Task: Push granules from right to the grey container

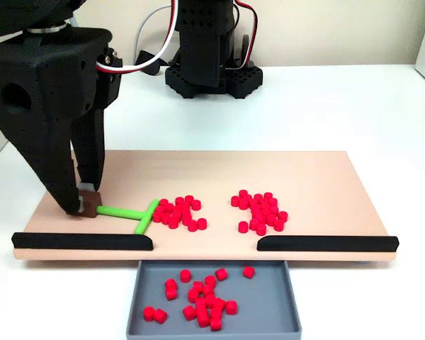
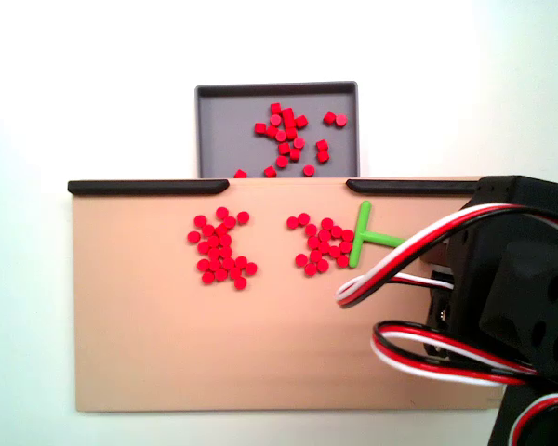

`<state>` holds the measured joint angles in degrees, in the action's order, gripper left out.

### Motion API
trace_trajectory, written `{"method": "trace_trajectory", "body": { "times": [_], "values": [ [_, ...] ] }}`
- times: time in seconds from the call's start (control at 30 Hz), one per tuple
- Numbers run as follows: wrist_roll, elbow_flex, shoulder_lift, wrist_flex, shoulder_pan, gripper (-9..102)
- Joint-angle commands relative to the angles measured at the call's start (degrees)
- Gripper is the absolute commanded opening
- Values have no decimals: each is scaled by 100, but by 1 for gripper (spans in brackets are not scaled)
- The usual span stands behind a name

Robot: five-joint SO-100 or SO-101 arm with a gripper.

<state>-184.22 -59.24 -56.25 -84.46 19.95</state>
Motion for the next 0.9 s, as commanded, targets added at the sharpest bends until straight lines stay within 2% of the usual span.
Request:
{"method": "trace_trajectory", "body": {
  "times": [0.0, 0.57, 0.87],
  "values": [
    [-2030, 176, -53, 35, -62, 0],
    [-246, 88, -141, -9, -264, 0],
    [1327, 79, -141, -35, -369, 0]
  ]
}}
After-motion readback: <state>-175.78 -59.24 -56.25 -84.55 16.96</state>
